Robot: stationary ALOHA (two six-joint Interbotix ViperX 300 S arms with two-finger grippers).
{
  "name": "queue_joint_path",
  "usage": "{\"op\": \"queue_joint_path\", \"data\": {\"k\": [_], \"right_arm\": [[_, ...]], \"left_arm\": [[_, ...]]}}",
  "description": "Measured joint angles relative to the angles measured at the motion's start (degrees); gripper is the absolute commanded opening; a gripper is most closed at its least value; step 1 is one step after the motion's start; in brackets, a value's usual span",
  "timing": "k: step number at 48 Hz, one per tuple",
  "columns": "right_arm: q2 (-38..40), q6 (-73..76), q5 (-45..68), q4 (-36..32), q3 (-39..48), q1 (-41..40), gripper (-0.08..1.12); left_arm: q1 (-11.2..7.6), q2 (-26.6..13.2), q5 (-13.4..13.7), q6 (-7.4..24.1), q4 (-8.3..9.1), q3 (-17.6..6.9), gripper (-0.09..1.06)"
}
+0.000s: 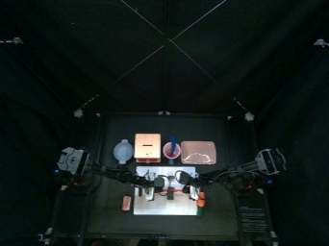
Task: Place sushi on board then cut the sushi with the knife then place the pieces on the plate
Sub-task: Cut the sushi into 4 pieces
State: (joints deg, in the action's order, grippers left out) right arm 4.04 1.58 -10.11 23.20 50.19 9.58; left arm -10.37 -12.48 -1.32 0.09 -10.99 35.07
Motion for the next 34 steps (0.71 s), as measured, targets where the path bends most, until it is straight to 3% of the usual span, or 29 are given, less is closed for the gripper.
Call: {"op": "queue_joint_path", "data": {"k": [14,34], "right_arm": [[-0.62,-0.09,0.00,-0.26,-0.18,-0.09,0.26],[-0.35,-0.09,-0.44,-2.46,0.26,-2.46,0.26]], "left_arm": [[0.18,-0.09,0.09,0.18,0.09,-0.09,0.43],[2.02,-0.09,0.44,0.18,4.31,-0.88,0.43]]}}
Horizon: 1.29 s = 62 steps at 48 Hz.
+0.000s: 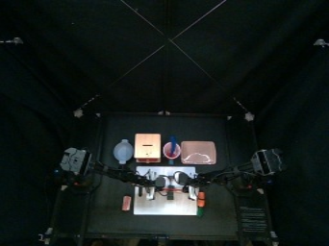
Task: Place sushi on board then cut the sushi with the knife then place the pieces on the plate
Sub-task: Cut the sushi into 4 pieces
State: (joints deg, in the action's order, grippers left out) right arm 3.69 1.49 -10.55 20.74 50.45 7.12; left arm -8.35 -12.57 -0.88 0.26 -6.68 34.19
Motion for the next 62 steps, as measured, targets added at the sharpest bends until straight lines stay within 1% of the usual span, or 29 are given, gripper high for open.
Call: {"op": "queue_joint_path", "data": {"k": [14,21,31,34,40,49,55,58,62], "right_arm": [[0.00,0.00,-0.53,-0.79,0.00,-1.41,0.26],[0.09,0.00,-0.53,-0.97,0.00,-1.67,0.26],[0.88,0.00,-1.14,-0.97,0.00,-1.67,0.26],[1.76,0.00,-1.76,-0.97,-0.09,-1.58,0.26],[4.48,0.00,-3.34,-1.05,-0.53,-1.49,0.26],[8.88,0.18,-4.31,-0.70,-0.70,-0.70,0.26],[10.02,0.09,-4.31,-0.18,-0.70,0.88,0.26],[9.93,0.09,-4.22,0.35,-0.70,1.58,0.26],[9.93,0.18,-4.04,1.05,-0.70,2.29,0.26]], "left_arm": [[1.32,0.00,-0.09,0.00,0.88,0.00,0.43],[1.49,-0.09,0.00,0.00,1.41,0.00,0.43],[1.58,0.00,-0.09,0.00,1.41,0.00,0.43],[1.58,0.44,-0.09,0.00,1.41,0.00,0.43],[1.32,3.08,0.09,0.00,1.58,-0.09,0.43],[-0.18,6.68,0.18,-0.09,1.58,0.18,0.43],[-1.41,7.12,0.18,-0.26,1.49,0.18,0.43],[-2.20,7.12,0.18,-0.35,1.05,0.18,0.43],[-2.99,7.03,0.18,-0.44,-0.26,0.09,0.43]]}}
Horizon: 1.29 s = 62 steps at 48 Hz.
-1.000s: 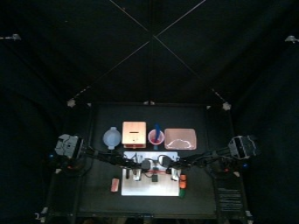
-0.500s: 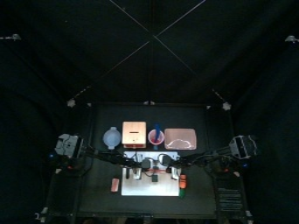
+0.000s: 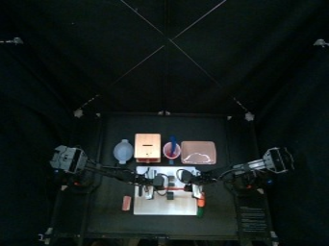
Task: Place sushi on board then cut the sushi with the knife then place the pieces on the plate
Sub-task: Cut the sushi into 4 pieces
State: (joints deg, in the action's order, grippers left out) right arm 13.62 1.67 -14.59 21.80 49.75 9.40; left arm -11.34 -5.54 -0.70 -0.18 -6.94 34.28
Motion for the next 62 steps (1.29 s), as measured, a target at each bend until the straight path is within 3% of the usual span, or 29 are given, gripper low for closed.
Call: {"op": "queue_joint_path", "data": {"k": [6,15,62], "right_arm": [[-0.26,-0.09,0.26,1.05,-0.09,0.62,0.26],[-0.97,0.00,0.62,1.32,0.00,1.14,0.26],[-4.04,0.00,0.88,2.46,-0.35,1.93,0.26]], "left_arm": [[-0.88,-0.44,-0.09,0.00,-2.11,0.00,0.43],[-1.41,-0.79,-0.09,0.00,-3.78,0.00,0.43],[-2.02,-3.34,-0.44,0.09,-6.50,-0.09,0.43]]}}
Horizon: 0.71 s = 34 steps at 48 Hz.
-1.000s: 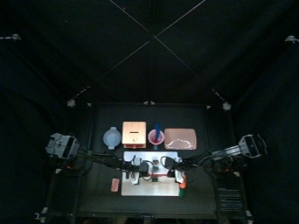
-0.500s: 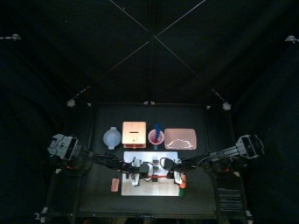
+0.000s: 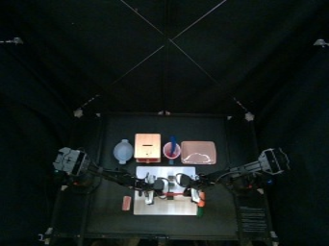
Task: Place sushi on board then cut the sushi with the knife then place the pieces on the plate
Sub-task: Cut the sushi into 4 pieces
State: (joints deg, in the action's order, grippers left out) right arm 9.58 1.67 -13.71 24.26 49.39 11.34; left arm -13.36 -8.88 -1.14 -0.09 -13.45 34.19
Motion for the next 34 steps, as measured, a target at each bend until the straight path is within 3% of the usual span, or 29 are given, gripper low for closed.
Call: {"op": "queue_joint_path", "data": {"k": [34], "right_arm": [[-5.27,-0.09,0.26,1.32,-0.97,0.79,0.26]], "left_arm": [[-0.09,-3.52,-0.09,0.00,-0.26,0.00,0.43]]}}
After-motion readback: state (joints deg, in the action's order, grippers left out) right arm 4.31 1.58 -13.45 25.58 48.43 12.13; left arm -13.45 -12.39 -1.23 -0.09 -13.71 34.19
